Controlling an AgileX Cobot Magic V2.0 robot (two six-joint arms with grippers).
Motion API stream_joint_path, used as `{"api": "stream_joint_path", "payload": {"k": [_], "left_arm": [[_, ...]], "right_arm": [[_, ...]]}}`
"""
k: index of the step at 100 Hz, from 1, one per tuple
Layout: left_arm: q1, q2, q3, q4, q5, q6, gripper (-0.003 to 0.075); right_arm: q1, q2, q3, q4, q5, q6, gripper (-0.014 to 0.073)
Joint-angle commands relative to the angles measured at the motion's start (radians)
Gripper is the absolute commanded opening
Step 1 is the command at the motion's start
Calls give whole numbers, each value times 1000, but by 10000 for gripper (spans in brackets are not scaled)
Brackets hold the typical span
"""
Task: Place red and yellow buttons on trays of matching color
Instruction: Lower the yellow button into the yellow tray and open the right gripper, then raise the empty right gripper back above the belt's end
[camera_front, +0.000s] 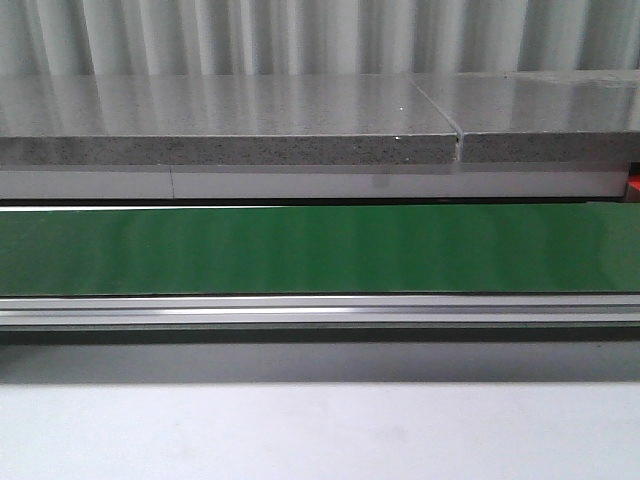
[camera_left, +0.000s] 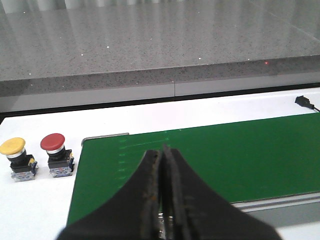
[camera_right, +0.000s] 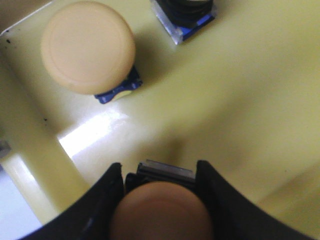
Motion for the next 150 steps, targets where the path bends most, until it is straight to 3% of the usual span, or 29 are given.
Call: {"api": "stream_joint_path", "payload": {"k": [1,12,29,38,56,85,99,126,142,150], "left_arm": [[-8,9,-26,-10,-83,-9,-20],[-8,9,-26,-10,-83,-9,-20],[-8,9,-26,-10,-83,-9,-20],[-8,9,-26,-10,-83,-9,-20],[-8,9,-26,-10,-83,-9,-20],[-8,9,-26,-10,-83,-9,-20],[-8,9,-26,-10,-83,-9,-20],[-8,9,-26,-10,-83,-9,-20],[-8,9,-26,-10,-83,-9,-20],[-8,9,-26,-10,-83,-9,-20]], "right_arm": [[-5,-14,-21,-3,-50,6,73],[-5,-14,-21,-2,-45,6,204],[-5,-14,-26,21,-16,6,550],[-5,-17,-45,33,15,6,623],[-5,-69,-87,34,71,6,624],[20,-312,-89,74,-32,0,624],[134,-400,-89,74,-43,-54,624],[447,-490,-84,74,-64,-183,624],[513,-544,-45,73,-85,-183,621],[526,-595,-26,73,-96,-183,580]]}}
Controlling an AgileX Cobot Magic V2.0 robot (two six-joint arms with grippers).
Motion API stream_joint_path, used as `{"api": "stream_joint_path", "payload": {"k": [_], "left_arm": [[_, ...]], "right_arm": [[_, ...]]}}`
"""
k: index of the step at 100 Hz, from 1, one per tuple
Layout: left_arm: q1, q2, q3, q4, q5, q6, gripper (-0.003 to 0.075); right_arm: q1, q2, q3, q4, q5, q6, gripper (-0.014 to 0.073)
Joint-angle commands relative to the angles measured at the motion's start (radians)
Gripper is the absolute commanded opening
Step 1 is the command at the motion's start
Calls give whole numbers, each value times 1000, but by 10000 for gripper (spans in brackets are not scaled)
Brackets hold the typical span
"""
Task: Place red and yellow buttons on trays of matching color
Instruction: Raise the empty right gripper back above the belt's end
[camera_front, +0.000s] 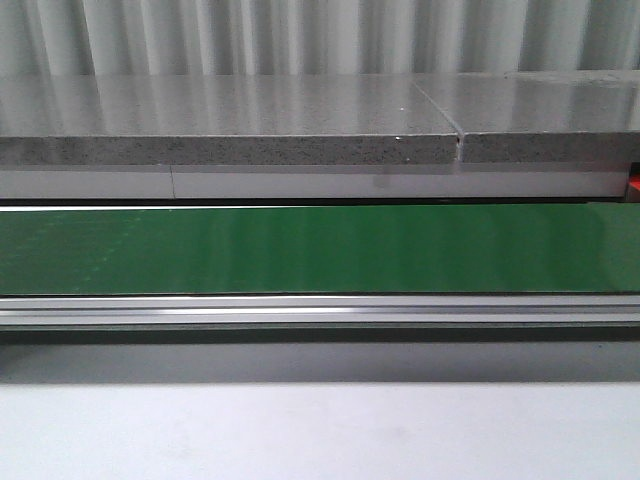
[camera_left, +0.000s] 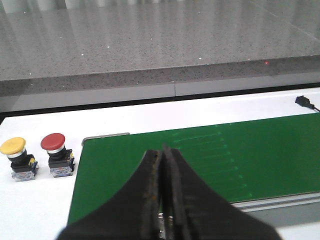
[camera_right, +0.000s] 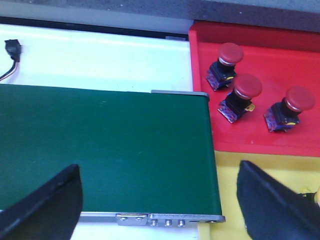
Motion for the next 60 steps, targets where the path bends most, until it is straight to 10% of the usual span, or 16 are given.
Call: {"api": "stream_joint_path", "payload": {"k": [1,39,60], "left_arm": [[-8,9,-26,-10,-83,-9,-20],[-8,9,-26,-10,-83,-9,-20],[-8,9,-26,-10,-83,-9,-20]], "right_arm": [[15,-55,-9,0,-82,-14,574],[19,-191,41,0,-128,-14,-70],[19,-191,41,0,-127,-14,-67]]}}
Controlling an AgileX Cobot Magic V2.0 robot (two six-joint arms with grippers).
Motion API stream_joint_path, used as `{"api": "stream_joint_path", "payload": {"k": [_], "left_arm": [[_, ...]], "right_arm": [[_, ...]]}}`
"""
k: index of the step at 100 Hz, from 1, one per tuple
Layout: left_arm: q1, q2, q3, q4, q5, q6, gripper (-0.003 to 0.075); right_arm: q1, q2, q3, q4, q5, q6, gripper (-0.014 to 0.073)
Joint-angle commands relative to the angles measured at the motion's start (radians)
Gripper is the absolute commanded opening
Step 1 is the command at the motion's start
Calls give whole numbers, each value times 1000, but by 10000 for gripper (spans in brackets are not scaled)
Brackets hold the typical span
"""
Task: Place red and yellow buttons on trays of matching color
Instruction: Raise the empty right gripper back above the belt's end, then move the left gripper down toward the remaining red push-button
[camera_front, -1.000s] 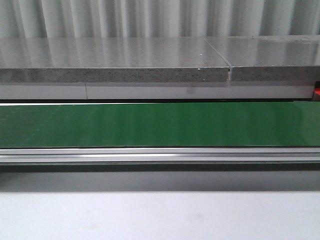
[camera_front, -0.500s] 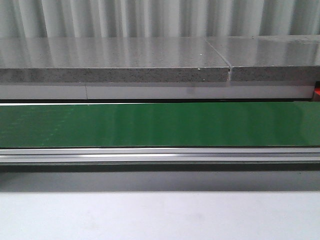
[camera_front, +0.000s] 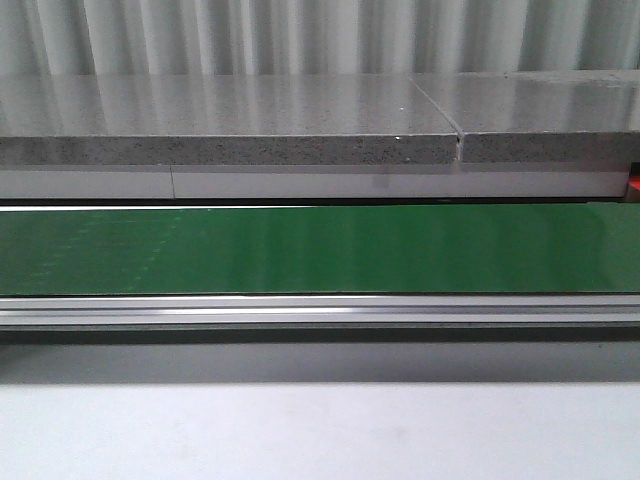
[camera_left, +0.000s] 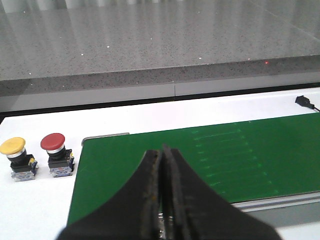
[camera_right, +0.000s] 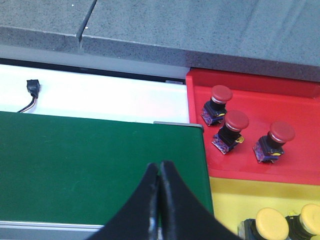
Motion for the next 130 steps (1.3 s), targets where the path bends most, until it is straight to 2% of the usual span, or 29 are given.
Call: {"api": "stream_joint_path", "payload": {"k": [1,55,70,75,82,89,99,106,112,130], "left_arm": [[-8,9,-26,-10,-83,-9,-20],[-8,9,-26,-10,-83,-9,-20],[-8,9,-26,-10,-39,-9,-2],[-8,9,-26,-10,-29,-9,36],[-8,9,-26,-10,-20,-9,135],[-8,9,-26,-10,-20,-9,283],[-8,9,-26,-10,-20,-9,545],[-8,9,-26,-10,-24,-9,654],[-8,9,-26,-10,-26,-9,678],[-8,9,-28,-3,-69,-9,635]], "right_arm": [[-1,-2,-26,0,-83,-12,-67],[-1,-2,-26,0,-83,-12,-67],[-1,-2,-26,0,-83,-12,-67],[-1,-2,-26,0,-83,-12,-67],[-1,-2,-26,0,-83,-12,-67],[-1,-2,-26,0,-83,-12,-67],[-1,-2,-26,0,-83,-12,-67],[-1,-2,-26,0,-83,-12,-67],[-1,-2,-26,0,-83,-12,-67],[-1,-2,-26,0,-83,-12,-67]]}}
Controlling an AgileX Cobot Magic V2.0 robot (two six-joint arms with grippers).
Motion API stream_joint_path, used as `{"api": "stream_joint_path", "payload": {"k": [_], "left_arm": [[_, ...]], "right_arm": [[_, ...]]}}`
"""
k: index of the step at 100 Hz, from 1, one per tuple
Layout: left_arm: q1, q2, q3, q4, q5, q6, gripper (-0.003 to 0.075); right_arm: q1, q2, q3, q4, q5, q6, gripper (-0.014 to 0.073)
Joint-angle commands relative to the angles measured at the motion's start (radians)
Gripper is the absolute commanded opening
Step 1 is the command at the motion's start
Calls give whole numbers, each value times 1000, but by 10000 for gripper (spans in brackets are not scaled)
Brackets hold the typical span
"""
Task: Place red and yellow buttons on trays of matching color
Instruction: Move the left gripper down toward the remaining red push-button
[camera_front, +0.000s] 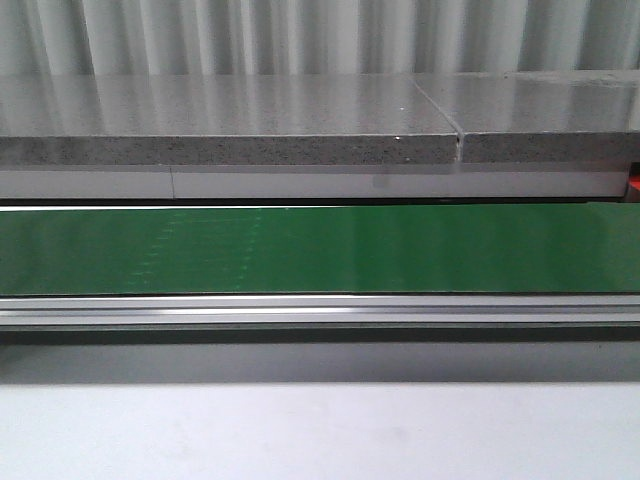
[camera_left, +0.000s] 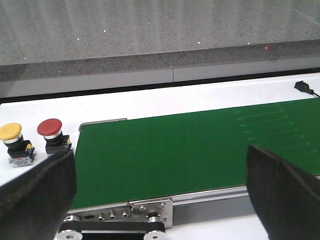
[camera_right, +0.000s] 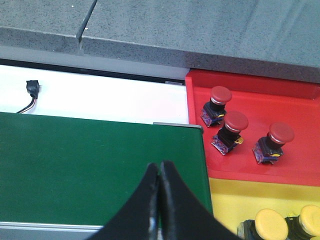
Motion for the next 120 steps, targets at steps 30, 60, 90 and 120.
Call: {"api": "stream_joint_path", "payload": {"k": [30,60,90,120], "left_arm": [[147,229,-229,191,-97,-352,628],[334,617,-468,65,-67,-374,628],[364,967,-622,51,-35,-374,628],[364,1235,-744,38,26,-374,628]], "right_arm": [[-1,-2,-26,0,-80,-10,-67],[-1,-2,-26,0,-80,-10,-67],[-1,-2,-26,0,-80,-10,-67],[-1,-2,-26,0,-80,-10,-67]]}}
